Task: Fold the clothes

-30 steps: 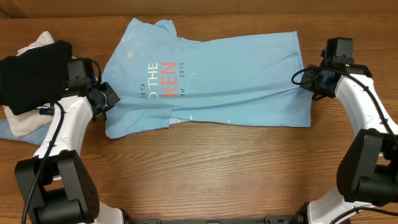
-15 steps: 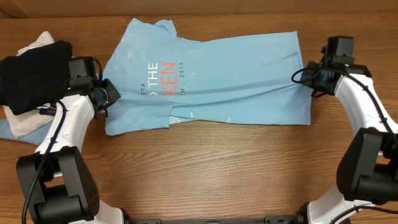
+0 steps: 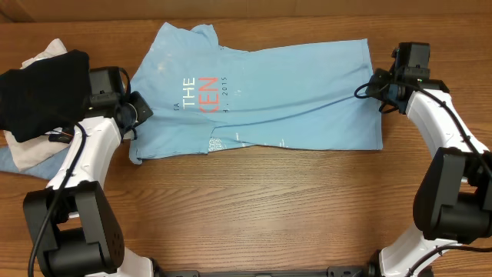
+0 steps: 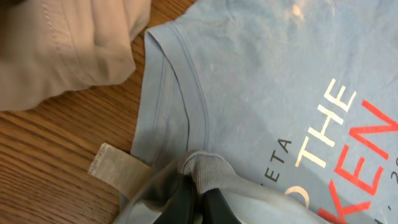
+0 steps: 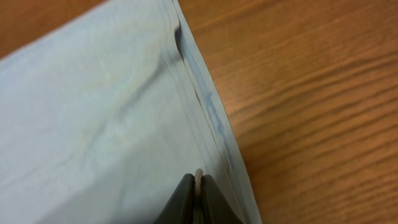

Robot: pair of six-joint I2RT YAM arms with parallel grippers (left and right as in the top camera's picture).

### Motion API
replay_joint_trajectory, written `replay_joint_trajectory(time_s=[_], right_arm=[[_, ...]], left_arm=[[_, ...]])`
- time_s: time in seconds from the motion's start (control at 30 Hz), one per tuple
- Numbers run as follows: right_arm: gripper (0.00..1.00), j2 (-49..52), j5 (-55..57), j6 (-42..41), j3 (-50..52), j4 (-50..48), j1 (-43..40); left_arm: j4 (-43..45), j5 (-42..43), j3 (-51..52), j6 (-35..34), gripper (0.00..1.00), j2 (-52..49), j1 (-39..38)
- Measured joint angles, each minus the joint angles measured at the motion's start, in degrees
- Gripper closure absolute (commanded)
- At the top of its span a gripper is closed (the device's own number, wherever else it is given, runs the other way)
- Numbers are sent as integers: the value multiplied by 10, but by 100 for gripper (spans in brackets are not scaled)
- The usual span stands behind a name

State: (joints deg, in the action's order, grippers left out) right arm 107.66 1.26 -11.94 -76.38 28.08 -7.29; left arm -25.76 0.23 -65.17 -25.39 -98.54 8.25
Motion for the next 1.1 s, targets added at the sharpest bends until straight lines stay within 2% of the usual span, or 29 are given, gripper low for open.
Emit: replay_joint_trajectory(time_s=[0.17, 0.43, 0.83, 1.1], right_arm=[[94, 0, -6, 3, 0, -27, 0], [94, 0, -43, 51, 0, -58, 10], [91, 1, -38, 75, 0, -77, 15], [91, 77, -38, 75, 0, -79, 15]], left_arm=[[-11, 0, 0, 0, 96, -4, -6], [-17, -1, 0, 0, 96, -32, -12], [-13, -1, 0, 0, 96, -54, -12], [-6, -1, 0, 0, 96, -54, -12]])
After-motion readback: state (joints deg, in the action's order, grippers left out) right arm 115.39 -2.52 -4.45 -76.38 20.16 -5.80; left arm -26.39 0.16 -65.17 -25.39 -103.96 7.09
